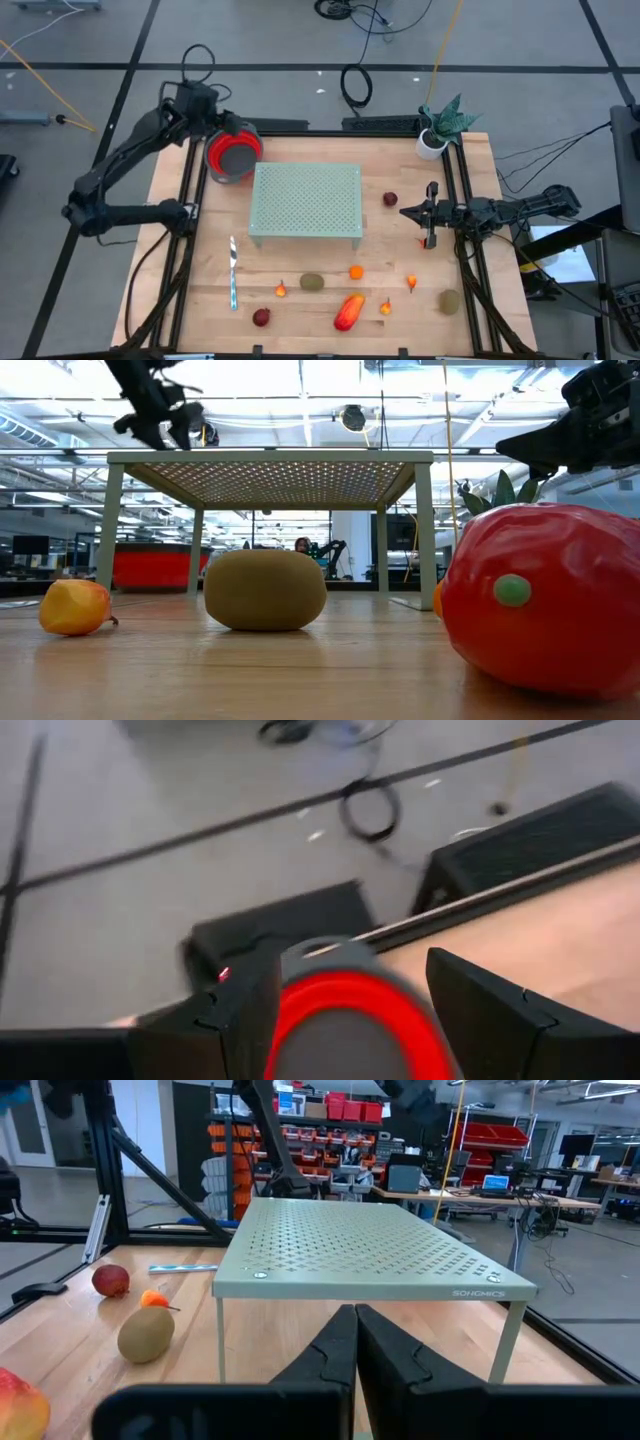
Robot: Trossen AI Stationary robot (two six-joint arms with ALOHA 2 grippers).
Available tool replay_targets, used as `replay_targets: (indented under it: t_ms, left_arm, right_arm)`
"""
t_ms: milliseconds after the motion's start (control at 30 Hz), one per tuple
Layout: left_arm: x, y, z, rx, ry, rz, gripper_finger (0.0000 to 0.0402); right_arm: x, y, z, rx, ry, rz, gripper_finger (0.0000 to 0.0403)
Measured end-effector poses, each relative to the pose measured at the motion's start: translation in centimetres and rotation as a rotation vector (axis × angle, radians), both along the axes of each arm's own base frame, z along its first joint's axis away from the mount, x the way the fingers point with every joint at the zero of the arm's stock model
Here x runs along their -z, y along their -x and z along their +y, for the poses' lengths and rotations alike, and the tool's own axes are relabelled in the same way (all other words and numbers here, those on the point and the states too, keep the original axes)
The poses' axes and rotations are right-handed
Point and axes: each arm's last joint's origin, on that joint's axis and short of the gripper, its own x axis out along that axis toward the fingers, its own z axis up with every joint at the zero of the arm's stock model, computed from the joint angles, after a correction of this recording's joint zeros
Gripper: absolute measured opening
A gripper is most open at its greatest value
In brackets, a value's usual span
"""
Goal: Pick & Place Fruit
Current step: Put the strainer bowl on the shelf
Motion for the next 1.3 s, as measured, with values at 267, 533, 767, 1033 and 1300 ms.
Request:
replay_targets:
  t_ms: [267,533,767,1033,1300]
  left_arm:
    - [0.6,2.0,2.0,-0.051,0.062,-0.012,0.0251]
    - [0.6,2.0,2.0,-0.077,0.073,-0.056,0.025]
    - [0.5,2.0,2.1,-0.195,0.095,-0.169,0.025]
    - [1.4,1.6,2.8,-0.335,0.183,-0.271,0.025]
    - [4.0,0.8,4.4,-0.408,0.299,-0.182,0.025]
  right_arm:
    - [0.1,0.0,0.0,0.0,0.002,0.008,0.0004]
    - [0.1,0.0,0.0,0.0,0.004,0.014,0.0004]
    - [0.1,0.0,0.0,0.0,0.007,0.014,0.0004]
    - [0.1,0.0,0.0,0.0,0.007,0.014,0.0004]
    - [0.1,0.0,0.0,0.0,0.006,0.013,0.0004]
